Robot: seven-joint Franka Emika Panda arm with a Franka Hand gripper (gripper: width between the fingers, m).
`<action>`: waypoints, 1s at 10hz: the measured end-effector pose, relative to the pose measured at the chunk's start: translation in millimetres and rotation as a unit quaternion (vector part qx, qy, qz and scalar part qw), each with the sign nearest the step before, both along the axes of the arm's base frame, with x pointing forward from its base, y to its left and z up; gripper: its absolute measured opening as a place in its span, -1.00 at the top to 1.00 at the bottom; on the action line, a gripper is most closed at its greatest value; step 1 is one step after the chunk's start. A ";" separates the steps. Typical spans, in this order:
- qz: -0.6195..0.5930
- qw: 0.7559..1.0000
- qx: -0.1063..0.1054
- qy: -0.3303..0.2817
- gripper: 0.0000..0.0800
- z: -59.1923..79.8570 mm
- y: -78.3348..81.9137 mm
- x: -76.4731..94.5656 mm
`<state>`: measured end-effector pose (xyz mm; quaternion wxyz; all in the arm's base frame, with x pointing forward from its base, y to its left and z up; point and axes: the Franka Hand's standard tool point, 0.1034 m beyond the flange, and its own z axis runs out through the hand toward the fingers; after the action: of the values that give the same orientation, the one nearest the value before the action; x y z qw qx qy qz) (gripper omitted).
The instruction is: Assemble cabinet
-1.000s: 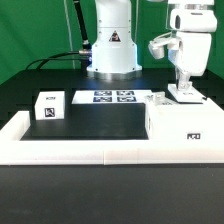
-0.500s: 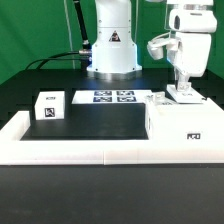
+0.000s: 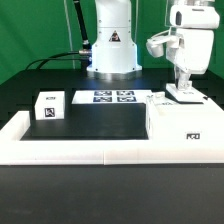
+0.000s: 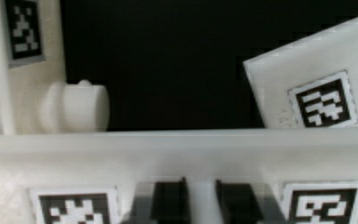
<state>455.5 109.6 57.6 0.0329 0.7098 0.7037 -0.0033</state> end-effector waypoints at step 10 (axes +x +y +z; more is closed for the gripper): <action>0.005 1.000 -0.012 0.010 0.82 1.3 -11.3 0.3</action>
Offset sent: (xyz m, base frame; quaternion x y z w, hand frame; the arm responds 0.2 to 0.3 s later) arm 0.0147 -0.0150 0.0028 0.0103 -0.0145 -0.0020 0.9998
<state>455.9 98.2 58.9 0.0340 0.7057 0.7075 -0.0184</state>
